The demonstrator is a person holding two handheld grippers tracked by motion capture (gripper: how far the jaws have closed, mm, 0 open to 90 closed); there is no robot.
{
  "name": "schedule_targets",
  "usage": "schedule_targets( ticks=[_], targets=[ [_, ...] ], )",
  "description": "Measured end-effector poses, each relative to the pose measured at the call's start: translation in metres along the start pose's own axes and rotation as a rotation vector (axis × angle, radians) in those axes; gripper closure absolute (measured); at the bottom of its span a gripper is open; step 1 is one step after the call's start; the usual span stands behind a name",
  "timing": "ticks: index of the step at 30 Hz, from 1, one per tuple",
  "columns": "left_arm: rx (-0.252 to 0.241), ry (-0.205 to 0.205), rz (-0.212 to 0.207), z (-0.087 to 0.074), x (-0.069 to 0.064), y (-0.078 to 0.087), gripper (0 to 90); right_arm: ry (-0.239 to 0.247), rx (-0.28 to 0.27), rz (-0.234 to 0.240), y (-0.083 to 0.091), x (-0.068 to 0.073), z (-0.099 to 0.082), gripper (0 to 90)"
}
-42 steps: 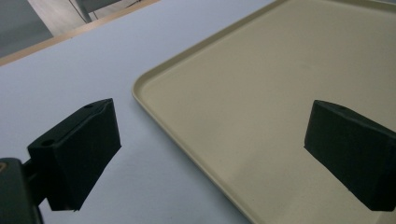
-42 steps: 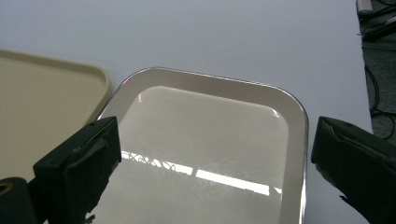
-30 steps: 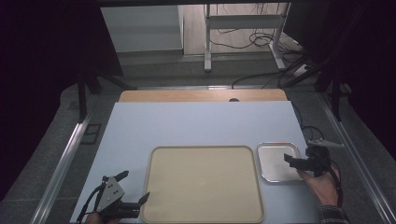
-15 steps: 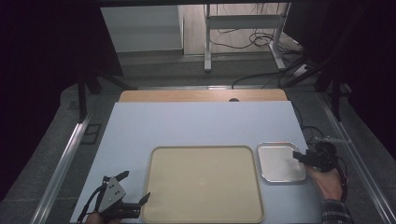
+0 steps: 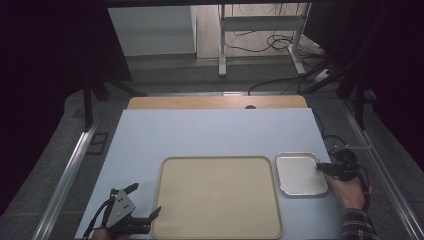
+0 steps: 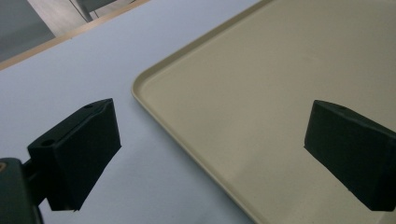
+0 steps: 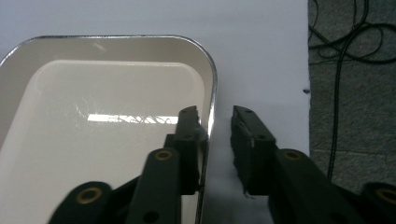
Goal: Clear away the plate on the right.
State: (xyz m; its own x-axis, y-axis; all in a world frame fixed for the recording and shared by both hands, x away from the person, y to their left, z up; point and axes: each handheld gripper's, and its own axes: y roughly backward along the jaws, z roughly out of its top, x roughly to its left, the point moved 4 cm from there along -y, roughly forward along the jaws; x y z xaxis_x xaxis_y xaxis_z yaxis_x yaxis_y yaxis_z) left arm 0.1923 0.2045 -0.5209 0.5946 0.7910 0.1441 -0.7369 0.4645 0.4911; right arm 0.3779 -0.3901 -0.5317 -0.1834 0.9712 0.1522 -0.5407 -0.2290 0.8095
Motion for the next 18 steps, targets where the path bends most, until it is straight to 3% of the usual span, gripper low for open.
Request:
schedule_targets(
  ticks=[2,3,5,7,9,13,18],
  targets=[
    [-0.001,0.001,0.000,0.000,0.000,0.000,3.0,-0.020,0.001,0.017,0.000,0.000,0.000,80.0],
    [0.000,-0.001,0.001,0.000,-0.001,0.000,2.9,-0.071,0.002,0.065,0.000,-0.001,-0.001,85.7],
    [0.001,-0.003,0.002,0.000,-0.001,0.000,2.9,-0.088,0.006,0.071,0.000,-0.002,-0.001,86.6],
    [0.003,-0.009,0.003,0.000,-0.001,-0.001,2.9,-0.150,0.004,0.120,0.001,-0.005,-0.001,88.4],
    [0.005,-0.013,0.004,0.000,-0.001,0.000,2.9,-0.175,0.000,0.141,0.002,-0.006,-0.002,88.5],
    [0.002,-0.008,0.003,0.000,-0.001,0.000,3.0,-0.183,-0.018,0.137,0.006,-0.006,-0.001,88.4],
    [-0.004,0.006,0.000,0.000,0.000,0.000,3.0,-0.200,-0.068,0.178,0.015,-0.004,0.003,88.4]
  ],
)
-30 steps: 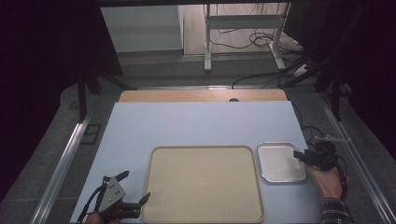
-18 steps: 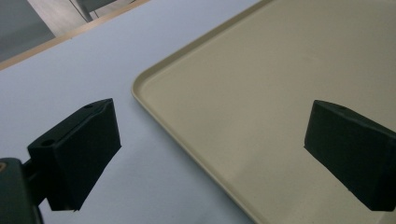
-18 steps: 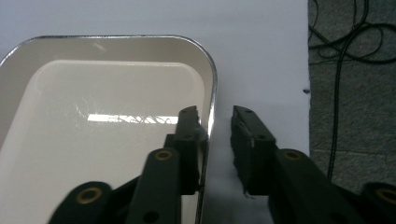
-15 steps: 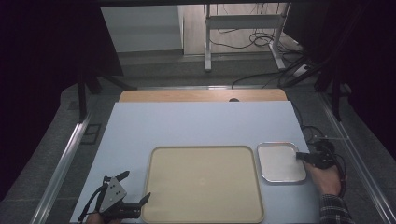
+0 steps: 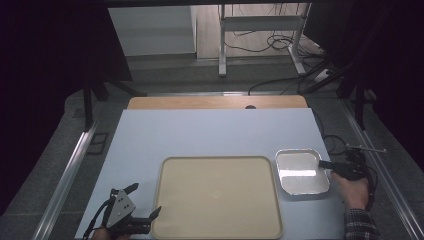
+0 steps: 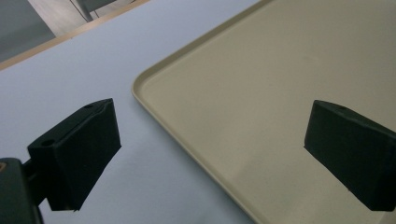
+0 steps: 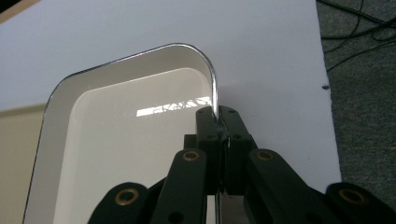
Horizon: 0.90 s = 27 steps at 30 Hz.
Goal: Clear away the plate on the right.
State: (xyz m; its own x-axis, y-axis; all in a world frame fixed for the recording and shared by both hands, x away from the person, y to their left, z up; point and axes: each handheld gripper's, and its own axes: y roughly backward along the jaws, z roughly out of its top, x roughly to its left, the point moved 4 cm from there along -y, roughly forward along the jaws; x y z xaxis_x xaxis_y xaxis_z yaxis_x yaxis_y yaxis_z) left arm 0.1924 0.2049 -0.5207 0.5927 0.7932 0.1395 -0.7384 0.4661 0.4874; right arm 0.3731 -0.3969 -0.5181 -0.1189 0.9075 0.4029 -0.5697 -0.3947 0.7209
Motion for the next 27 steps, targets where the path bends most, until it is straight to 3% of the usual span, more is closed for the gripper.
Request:
schedule_targets(
  ticks=[13,17,27],
  targets=[
    [-0.010,0.021,-0.002,0.000,0.001,0.001,3.0,0.010,-0.012,0.057,0.001,0.020,0.001,88.0],
    [-0.011,0.023,-0.001,0.000,0.001,0.001,2.9,-0.001,-0.009,0.077,-0.002,0.031,0.001,87.5],
    [-0.009,0.019,-0.001,0.000,0.001,0.000,2.9,0.041,0.006,0.130,-0.012,0.057,-0.002,87.6]
  ],
)
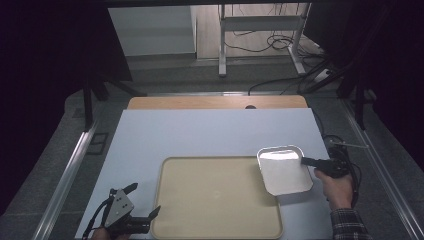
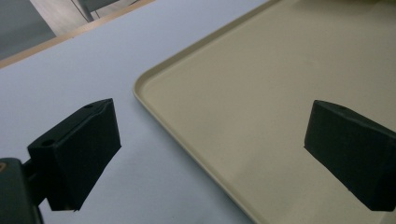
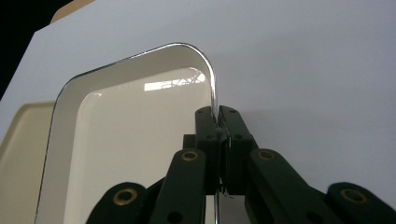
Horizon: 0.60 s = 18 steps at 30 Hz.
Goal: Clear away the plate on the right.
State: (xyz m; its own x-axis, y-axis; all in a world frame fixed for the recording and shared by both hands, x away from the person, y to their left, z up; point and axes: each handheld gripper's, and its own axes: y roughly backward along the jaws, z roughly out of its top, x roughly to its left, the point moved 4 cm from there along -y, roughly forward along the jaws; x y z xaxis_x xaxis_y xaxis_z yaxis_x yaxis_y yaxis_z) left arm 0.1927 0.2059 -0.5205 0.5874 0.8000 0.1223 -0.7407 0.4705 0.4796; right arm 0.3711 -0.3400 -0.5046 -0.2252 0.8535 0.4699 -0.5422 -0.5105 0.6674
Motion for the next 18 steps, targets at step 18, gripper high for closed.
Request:
schedule_targets(
  ticks=[18],
  targets=[
    [0.005,-0.006,0.001,0.000,0.000,0.000,2.9,0.010,0.035,0.093,-0.023,0.035,-0.006,87.6]
  ],
)
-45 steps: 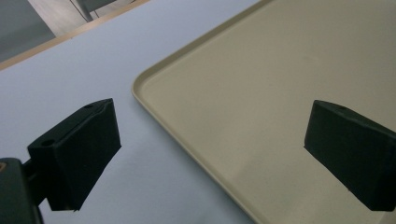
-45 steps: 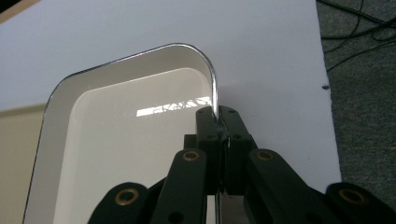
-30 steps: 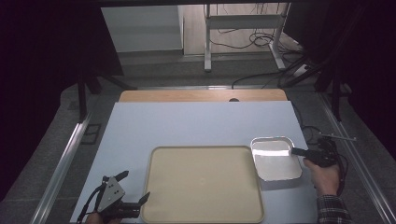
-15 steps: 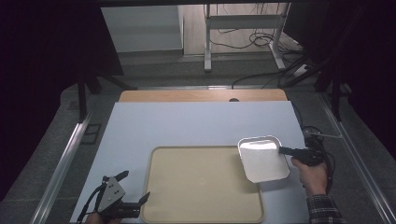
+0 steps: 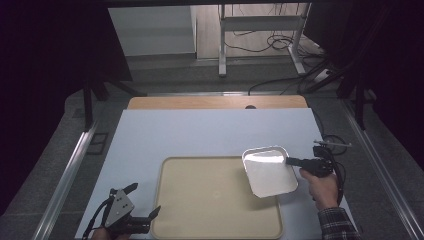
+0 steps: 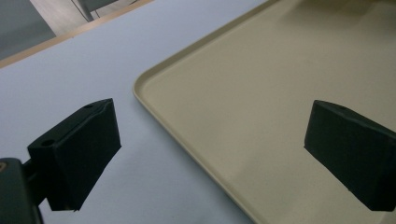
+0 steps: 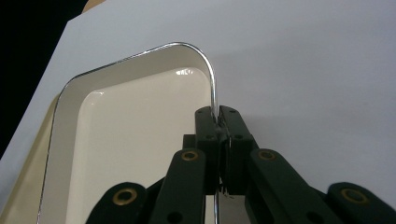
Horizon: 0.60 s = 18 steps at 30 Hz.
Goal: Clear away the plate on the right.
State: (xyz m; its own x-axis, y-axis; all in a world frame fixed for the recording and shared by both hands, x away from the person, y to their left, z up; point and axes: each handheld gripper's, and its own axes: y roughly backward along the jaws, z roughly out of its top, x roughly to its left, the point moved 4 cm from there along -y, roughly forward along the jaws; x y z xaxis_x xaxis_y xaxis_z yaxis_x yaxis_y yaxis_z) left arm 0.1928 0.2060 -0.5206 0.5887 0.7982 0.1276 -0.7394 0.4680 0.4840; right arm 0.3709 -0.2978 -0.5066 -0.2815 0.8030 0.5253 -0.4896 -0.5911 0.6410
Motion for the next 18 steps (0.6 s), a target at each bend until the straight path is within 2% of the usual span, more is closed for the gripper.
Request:
schedule_targets(
  ticks=[12,18],
  targets=[
    [0.002,-0.003,0.000,0.000,0.000,0.000,2.9,0.015,0.021,0.043,-0.020,0.025,-0.003,87.6],
    [0.003,-0.005,0.000,0.000,0.000,0.000,2.9,0.033,0.038,0.057,-0.036,0.040,-0.006,87.6]
  ],
)
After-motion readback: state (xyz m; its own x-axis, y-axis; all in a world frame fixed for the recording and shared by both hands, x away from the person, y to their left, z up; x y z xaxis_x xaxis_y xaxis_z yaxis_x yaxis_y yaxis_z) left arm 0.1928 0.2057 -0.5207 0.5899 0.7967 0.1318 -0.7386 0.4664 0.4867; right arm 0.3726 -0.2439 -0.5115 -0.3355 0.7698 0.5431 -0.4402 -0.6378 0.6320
